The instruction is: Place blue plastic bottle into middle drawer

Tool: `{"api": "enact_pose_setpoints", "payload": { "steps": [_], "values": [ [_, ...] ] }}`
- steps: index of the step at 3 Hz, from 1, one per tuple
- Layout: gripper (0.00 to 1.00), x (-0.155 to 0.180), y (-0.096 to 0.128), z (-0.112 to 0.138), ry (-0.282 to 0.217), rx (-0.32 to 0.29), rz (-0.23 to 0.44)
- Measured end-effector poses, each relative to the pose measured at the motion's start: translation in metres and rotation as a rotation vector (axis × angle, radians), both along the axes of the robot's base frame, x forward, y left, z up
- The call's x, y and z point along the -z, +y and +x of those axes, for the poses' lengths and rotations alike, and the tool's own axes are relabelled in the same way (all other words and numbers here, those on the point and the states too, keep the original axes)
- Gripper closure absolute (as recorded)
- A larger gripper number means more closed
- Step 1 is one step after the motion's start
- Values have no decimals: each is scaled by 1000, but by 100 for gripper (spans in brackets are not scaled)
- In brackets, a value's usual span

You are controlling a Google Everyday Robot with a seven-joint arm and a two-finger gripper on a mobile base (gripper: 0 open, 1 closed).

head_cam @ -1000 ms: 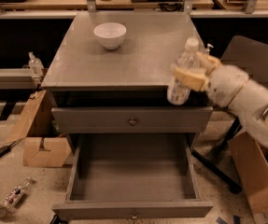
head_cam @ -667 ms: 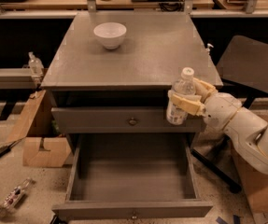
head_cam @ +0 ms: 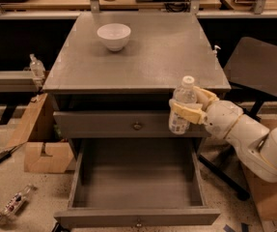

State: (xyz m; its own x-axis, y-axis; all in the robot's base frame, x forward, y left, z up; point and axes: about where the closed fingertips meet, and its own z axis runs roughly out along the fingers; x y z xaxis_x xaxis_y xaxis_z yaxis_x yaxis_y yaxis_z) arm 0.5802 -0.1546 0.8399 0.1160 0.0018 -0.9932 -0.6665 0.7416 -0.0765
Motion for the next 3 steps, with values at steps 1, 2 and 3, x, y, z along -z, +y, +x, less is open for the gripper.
{"api": "enact_pose_setpoints", "payload": {
  "steps": [1, 2, 3],
  "values": [
    [100, 55, 27, -17, 59, -58, -18],
    [100, 115, 67, -41, 73, -152, -25],
    [100, 165, 100, -48, 61, -225, -3]
  ]
}}
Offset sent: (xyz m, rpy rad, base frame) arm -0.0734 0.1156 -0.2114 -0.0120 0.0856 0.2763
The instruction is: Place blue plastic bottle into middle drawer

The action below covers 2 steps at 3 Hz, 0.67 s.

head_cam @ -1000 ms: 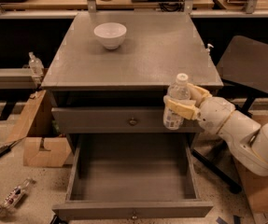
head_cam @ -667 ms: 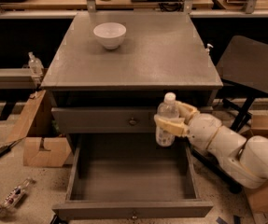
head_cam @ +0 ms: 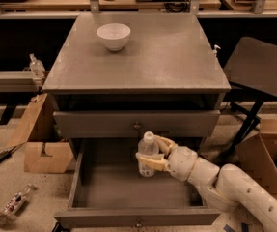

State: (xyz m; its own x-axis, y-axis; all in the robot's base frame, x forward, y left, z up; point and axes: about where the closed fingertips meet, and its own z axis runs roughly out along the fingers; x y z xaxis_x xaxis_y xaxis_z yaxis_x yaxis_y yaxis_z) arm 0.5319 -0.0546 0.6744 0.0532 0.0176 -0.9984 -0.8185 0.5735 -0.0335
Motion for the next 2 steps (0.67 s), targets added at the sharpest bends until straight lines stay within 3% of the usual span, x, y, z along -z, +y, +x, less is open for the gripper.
{"api": "enact_pose_setpoints", "payload": {
  "steps": [1, 2],
  "values": [
    [100, 53, 33, 2, 17, -47, 47],
    [100, 55, 35, 3, 17, -50, 44]
  ]
}}
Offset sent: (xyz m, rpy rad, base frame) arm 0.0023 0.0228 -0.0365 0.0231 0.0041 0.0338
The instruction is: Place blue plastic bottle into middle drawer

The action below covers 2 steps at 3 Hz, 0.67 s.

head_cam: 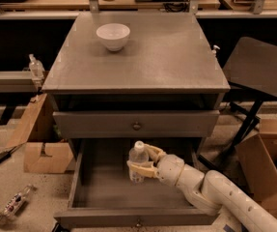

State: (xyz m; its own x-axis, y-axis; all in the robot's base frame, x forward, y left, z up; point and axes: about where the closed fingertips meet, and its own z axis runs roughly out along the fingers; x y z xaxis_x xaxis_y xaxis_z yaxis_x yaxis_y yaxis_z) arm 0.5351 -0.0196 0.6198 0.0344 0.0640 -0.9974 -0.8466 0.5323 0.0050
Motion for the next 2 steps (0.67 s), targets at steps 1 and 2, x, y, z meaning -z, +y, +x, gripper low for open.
{"api": "enact_pose_setpoints", "payload": {
  "steps": [1, 2],
  "values": [
    [100, 34, 32, 22, -10, -64, -49],
    [100, 65, 54, 46, -46, -139, -40]
  ]
}}
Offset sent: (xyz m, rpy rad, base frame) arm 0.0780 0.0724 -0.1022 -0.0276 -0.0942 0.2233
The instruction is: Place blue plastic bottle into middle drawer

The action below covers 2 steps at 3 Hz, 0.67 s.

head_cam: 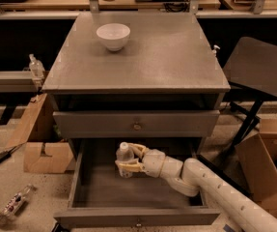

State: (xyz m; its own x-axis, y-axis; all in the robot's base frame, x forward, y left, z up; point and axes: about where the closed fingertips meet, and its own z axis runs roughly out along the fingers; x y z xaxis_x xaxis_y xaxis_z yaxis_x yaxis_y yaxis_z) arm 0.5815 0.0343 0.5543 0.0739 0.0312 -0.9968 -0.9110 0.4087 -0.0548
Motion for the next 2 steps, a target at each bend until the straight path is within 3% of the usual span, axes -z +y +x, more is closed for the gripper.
{"api": "enact_pose_setpoints", "payload": {
  "steps": [2],
  "values": [
    [100, 60, 43, 21, 13, -104, 29]
  ]
}}
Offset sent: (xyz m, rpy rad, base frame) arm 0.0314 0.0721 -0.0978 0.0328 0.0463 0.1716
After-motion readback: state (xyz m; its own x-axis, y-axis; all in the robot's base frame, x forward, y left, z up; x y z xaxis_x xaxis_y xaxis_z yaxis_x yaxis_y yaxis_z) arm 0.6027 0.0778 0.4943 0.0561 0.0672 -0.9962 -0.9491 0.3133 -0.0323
